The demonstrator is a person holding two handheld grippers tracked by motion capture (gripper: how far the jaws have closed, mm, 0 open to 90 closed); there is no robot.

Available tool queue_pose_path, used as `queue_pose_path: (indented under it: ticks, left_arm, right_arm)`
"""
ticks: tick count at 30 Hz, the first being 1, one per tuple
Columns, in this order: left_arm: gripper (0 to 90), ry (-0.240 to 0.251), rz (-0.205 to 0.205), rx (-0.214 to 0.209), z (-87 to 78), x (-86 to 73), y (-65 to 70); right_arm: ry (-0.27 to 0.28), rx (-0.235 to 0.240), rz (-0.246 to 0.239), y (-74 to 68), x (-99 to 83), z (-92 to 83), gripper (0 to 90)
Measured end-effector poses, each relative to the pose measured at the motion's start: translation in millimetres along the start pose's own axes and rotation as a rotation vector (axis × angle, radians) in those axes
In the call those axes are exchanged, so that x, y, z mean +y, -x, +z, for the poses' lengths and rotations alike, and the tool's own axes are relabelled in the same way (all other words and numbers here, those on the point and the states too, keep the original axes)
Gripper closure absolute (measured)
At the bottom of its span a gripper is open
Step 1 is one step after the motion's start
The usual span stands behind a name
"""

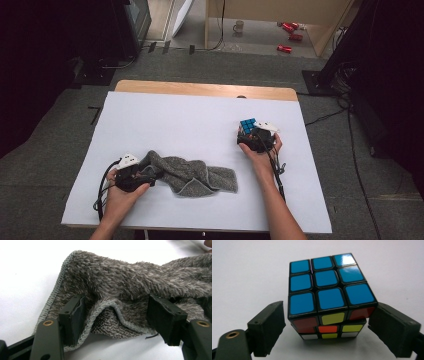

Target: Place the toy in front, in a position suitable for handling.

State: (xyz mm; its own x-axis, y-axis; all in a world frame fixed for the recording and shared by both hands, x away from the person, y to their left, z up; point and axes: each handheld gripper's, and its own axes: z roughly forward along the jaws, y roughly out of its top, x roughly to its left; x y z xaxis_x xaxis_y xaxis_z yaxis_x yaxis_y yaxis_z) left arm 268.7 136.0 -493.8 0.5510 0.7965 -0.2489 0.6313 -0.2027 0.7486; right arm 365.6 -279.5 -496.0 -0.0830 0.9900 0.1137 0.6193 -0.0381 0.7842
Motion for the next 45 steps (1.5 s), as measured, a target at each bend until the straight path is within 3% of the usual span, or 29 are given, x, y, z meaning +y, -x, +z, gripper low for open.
queue_pose_path:
  ticks: [4, 11, 17, 28, 31, 39, 45]
  left_arm:
    - [32.7, -0.006, 0.005, 0.007, 0.9, 0.0, 0.3]
    - [33.0, -0.006, 0.002, 0.004, 1.2, -0.1, 0.2]
    - [33.8, -0.004, 0.002, 0.004, 1.3, -0.3, 0.4]
    - [35.0, -0.003, 0.000, 0.003, 1.3, -0.3, 0.5]
    - [35.1, -0.002, -0.002, 0.004, 1.2, -0.3, 0.4]
    - [35.6, 0.003, -0.008, -0.003, 0.4, -0.6, 0.5]
    - [36.4, 0.007, -0.011, -0.010, -0.1, -0.7, 0.2]
  right_arm:
    - [0.015, -0.020, -0.022, -1.8, 2.0, 1.1, 31.1]
    - [0.023, -0.038, -0.026, -1.8, -0.4, -4.5, 33.6]
    - [0.029, 0.007, -0.019, 4.4, -7.6, -23.9, 34.4]
    - [0.025, 0.086, -0.082, 12.0, -28.4, -68.8, 34.4]
    - [0.026, 0.118, -0.110, 11.0, -40.5, -88.7, 34.5]
    - [0.021, 0.155, -0.174, 9.8, -68.2, -118.6, 34.5]
    - [0.021, 0.180, -0.180, 15.9, -83.7, -132.9, 34.4]
